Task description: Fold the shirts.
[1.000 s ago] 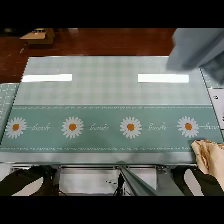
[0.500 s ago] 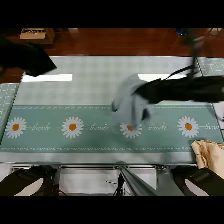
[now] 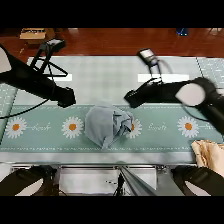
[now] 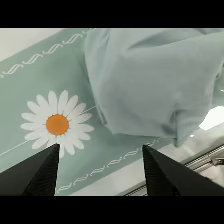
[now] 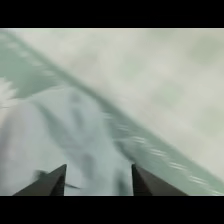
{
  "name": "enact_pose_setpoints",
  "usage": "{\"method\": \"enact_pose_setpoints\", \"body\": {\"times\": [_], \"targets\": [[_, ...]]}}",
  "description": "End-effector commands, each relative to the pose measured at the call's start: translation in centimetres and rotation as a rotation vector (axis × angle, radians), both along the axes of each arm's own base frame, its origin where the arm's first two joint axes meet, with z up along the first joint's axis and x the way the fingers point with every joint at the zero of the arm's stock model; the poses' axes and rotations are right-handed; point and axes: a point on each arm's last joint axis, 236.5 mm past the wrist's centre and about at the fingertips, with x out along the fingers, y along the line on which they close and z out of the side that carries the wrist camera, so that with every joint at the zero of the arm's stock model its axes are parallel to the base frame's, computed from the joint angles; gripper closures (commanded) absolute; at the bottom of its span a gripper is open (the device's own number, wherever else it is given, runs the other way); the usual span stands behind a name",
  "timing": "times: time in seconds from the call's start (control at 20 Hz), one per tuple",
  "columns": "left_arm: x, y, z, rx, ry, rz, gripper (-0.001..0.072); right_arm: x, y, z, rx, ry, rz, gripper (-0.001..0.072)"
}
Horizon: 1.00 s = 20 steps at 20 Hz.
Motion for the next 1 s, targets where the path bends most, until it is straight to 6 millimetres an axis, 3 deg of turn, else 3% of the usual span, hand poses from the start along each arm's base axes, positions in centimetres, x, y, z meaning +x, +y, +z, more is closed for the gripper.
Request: {"method": "enact_pose_setpoints", "body": {"times": [0.0,0.1,0.15,0.25,0.35,0.55,0.9,0.95], "targets": [[-0.1,1.9,-1.6,0.013,0.040,0.018,0.0096,1.9,-14.4,2.3,-0.283,-0.071,-0.232,0.0222],[-1.3,2.0,-3.5,-0.052,0.124,0.029,0.0096,1.1,-22.3,1.3,-0.410,0.002,-0.373,0.0224],[-2.1,1.7,-5.1,-0.105,0.183,0.051,0.0096,0.5,-25.0,-0.1,-0.400,0.060,-0.439,0.0223],[-4.0,0.5,-8.7,-0.220,0.294,0.091,0.0091,-0.6,-27.4,-3.4,-0.255,0.163,-0.552,0.0223],[-6.3,-1.3,-11.9,-0.346,0.390,0.108,0.0015,-1.4,-27.3,-6.6,-0.049,0.240,-0.639,0.0222],[-6.9,-2.3,-16.6,-0.496,0.419,0.240,0.0042,-2.9,-24.4,-10.1,0.181,0.329,-0.636,0.0222],[-6.4,-3.6,-20.9,-0.568,0.520,0.321,0.0046,-2.9,-22.6,-9.8,0.267,0.346,-0.618,0.0222],[-6.7,-3.6,-21.8,-0.560,0.554,0.333,0.0157,-2.9,-22.6,-9.8,0.265,0.347,-0.616,0.0222]]}}
